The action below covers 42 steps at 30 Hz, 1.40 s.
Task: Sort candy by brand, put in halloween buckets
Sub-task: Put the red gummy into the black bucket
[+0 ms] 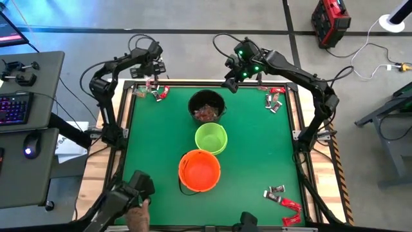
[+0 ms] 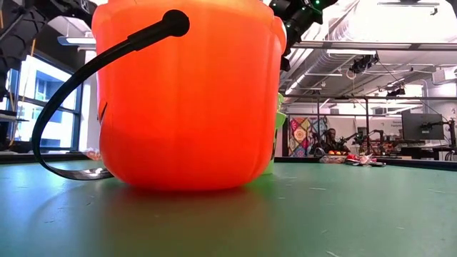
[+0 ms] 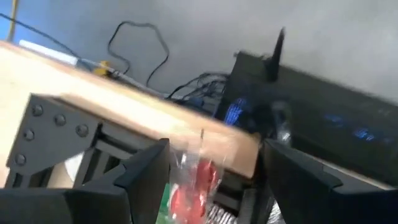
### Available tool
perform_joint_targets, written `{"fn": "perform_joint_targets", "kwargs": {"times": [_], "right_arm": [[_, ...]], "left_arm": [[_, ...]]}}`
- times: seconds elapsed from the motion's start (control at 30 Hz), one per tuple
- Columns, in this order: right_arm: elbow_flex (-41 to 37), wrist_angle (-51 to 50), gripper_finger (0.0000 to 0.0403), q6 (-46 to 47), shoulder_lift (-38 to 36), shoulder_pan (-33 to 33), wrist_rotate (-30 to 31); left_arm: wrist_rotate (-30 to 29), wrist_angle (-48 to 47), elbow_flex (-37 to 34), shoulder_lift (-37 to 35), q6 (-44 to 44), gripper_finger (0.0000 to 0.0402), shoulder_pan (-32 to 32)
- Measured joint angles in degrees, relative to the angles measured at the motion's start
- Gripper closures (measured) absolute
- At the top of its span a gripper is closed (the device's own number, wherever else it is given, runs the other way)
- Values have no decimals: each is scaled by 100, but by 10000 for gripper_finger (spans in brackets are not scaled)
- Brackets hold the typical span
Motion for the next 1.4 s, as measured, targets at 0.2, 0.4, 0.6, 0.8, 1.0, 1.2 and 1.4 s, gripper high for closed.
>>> {"fn": "perform_joint_targets", "kwargs": {"times": [0.2, 0.4, 0.6, 0.8, 1.0, 1.2, 1.4], "right_arm": [[0, 0, 135, -44, 0, -1, 0], [0, -2, 135, -42, 2, 0, 0], [0, -15, 135, -42, 2, -2, 0], [0, -77, 135, -42, 2, 0, 0], [0, -256, 135, -41, 2, -1, -1], [0, -297, 135, 61, 2, -2, 0], [0, -291, 135, -45, 2, 0, 0]], "left_arm": [[-227, -106, 0, 170, -277, 159, -97], [-238, -77, -2, 202, -149, 159, -35], [-237, -69, -4, 211, -150, 162, -37], [-222, -47, -4, 249, -108, 201, -42], [-155, -208, 8, 453, -39, 259, -82], [-223, -189, 4, 435, 187, 316, -132], [-165, 103, -11, 6, 628, 390, -79]]}}
